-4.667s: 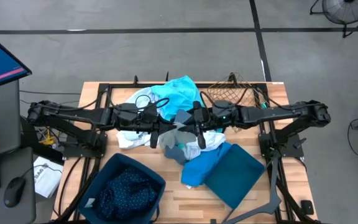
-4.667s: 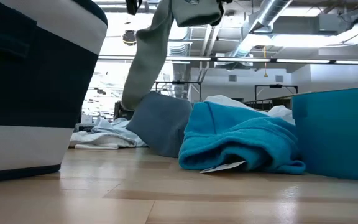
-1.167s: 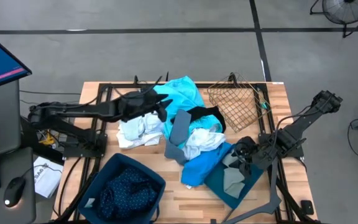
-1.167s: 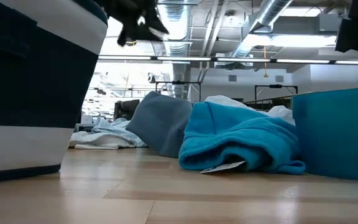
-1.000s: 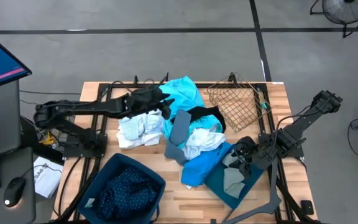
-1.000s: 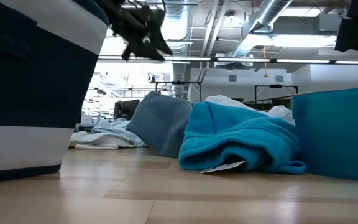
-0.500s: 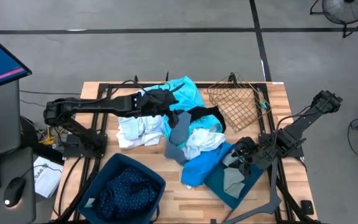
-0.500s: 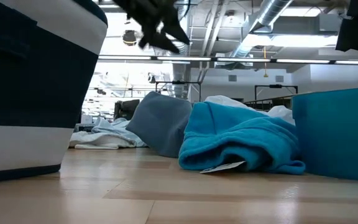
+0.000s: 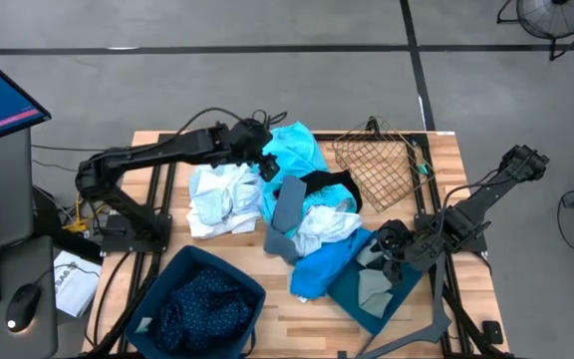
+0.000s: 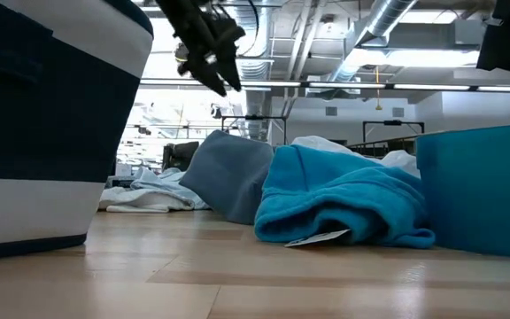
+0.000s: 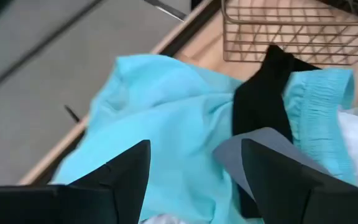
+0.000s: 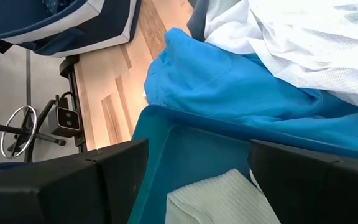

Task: Pick & Place Cloths
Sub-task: Put the light blue swim shorts into the wire basket

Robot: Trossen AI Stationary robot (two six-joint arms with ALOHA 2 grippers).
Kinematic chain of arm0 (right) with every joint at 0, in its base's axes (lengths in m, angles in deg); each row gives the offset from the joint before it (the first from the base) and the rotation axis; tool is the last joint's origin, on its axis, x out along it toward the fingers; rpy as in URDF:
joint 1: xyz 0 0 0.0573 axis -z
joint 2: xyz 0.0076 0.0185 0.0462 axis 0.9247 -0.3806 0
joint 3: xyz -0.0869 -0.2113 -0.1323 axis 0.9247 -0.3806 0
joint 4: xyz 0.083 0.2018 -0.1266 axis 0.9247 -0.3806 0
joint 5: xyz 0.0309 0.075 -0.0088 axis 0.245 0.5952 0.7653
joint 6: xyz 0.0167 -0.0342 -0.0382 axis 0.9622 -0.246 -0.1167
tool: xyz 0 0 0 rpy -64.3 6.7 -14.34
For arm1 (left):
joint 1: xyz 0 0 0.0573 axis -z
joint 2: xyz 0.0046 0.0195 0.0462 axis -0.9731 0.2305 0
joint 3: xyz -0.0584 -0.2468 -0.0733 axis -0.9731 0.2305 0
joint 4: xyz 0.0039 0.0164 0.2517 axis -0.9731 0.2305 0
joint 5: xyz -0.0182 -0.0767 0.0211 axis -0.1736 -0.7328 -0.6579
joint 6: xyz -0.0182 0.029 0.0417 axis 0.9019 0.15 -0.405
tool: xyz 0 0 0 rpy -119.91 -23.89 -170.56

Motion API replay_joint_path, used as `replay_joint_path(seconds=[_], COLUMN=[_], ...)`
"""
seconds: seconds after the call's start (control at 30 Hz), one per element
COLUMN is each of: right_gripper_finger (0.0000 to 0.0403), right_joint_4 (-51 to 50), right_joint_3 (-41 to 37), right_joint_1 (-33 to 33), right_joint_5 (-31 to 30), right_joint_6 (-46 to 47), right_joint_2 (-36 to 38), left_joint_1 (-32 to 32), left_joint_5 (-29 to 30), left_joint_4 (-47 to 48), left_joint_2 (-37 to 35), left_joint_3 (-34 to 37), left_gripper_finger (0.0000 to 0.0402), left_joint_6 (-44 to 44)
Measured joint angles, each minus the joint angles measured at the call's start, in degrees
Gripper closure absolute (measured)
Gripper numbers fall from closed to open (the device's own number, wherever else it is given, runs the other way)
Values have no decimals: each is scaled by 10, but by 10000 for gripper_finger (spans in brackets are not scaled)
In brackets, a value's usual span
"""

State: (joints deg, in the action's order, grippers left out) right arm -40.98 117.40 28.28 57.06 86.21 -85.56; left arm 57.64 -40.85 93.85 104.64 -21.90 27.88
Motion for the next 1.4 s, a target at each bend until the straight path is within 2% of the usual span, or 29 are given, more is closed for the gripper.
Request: replay_joint_path(seconds=[0.13, 0.3, 0.43, 0.7, 1.0, 1.1, 1.17, 1.37, 1.4], right_gripper_finger=[133, 133, 133, 133, 133, 133, 133, 133, 133], right_joint_4=[-1, -1, -1, -1, -1, -1, 0, 0, 0], right_joint_3=[0, 0, 0, 0, 0, 0, 0, 0, 0], right_joint_1=[0, 0, 0, 0, 0, 0, 0, 0, 0], right_joint_5=[0, 0, -4, -12, -16, -16, -16, -16, -16], right_joint_6=[-1, -2, -4, -6, -6, -6, -6, -5, -5], right_joint_2=[0, 0, 0, 0, 0, 0, 0, 0, 0], left_joint_1=[-38, -58, -59, -55, -50, -50, -50, -44, -44], left_joint_5=[-42, -45, -19, -15, -49, -50, -49, -58, -63], left_joint_4=[1, -1, 1, 0, 8, 27, 36, 48, 48], left_joint_2=[32, 70, 98, 138, 159, 166, 170, 169, 167], left_joint_3=[0, 0, 0, -1, -1, -1, -1, 0, 0], left_gripper_finger=[166, 166, 166, 166, 171, 196, 227, 376, 387], left_joint_6=[-1, 3, 9, 8, 39, 67, 76, 80, 84])
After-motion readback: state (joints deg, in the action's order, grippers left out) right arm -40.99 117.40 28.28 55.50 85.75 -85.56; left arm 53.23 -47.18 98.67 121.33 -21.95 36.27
